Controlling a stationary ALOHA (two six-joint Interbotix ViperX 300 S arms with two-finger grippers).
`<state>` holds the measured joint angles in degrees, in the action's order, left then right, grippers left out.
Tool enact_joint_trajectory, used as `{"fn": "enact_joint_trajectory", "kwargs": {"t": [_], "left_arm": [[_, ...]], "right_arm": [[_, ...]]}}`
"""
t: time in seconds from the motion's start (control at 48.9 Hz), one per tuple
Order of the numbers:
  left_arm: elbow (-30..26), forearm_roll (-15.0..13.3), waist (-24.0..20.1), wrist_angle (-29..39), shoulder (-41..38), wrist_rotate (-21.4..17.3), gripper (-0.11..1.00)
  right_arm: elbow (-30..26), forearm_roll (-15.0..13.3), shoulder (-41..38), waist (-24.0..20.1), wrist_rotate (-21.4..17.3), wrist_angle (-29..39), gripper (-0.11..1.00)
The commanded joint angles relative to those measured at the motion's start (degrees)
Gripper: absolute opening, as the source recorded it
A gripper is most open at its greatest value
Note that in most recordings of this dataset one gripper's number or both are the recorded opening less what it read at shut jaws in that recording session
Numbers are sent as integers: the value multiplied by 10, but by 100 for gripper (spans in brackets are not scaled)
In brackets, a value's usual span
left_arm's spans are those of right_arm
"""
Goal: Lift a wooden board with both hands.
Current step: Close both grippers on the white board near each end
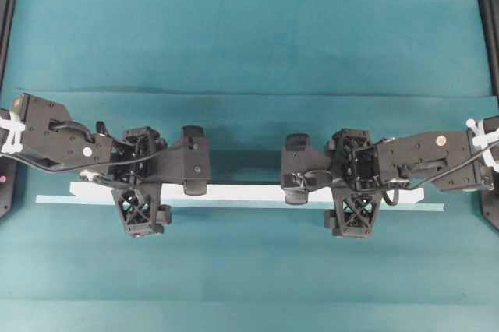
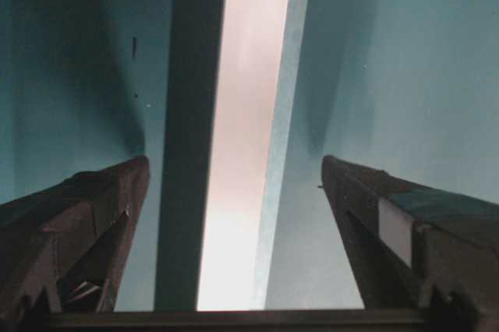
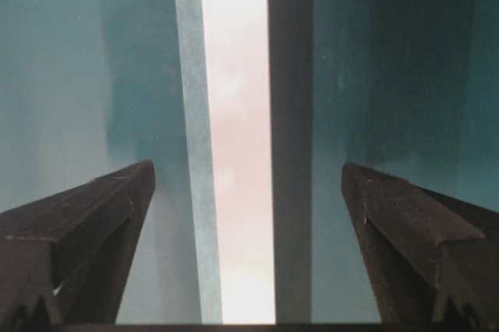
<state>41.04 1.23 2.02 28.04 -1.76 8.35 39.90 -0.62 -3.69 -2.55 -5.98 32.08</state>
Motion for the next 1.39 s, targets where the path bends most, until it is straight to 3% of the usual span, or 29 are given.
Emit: {"fn": "enact_joint_trajectory", "kwargs": {"t": [0.0, 0.123, 0.205, 0.286, 0.43, 0.471, 1.064, 1.371], "left_arm": [[-4, 3, -1, -4, 4, 0, 96], [-4, 3, -1, -4, 4, 6, 94], [-3, 3, -1, -2, 3, 8, 86], [-2, 1, -1, 1, 4, 7, 68], [1, 1, -4, 1, 5, 2, 25], [2, 3, -4, 1, 5, 0, 18], [-10, 3, -7, 4, 5, 2, 18], [-52, 1, -14, 116, 53, -2, 18]], "right_arm": [[-2, -2, -4, 0, -3, -4, 94], [-4, 0, -4, 3, -10, -4, 92], [-6, 0, -5, 4, -17, -1, 84], [-7, 0, -5, 5, -20, 4, 66], [-8, 1, -5, 4, -18, 17, 24], [-9, 2, -5, 5, -18, 21, 21], [-14, 3, -2, 5, -18, 33, 22], [-63, 3, 48, 15, -18, 126, 22]]}}
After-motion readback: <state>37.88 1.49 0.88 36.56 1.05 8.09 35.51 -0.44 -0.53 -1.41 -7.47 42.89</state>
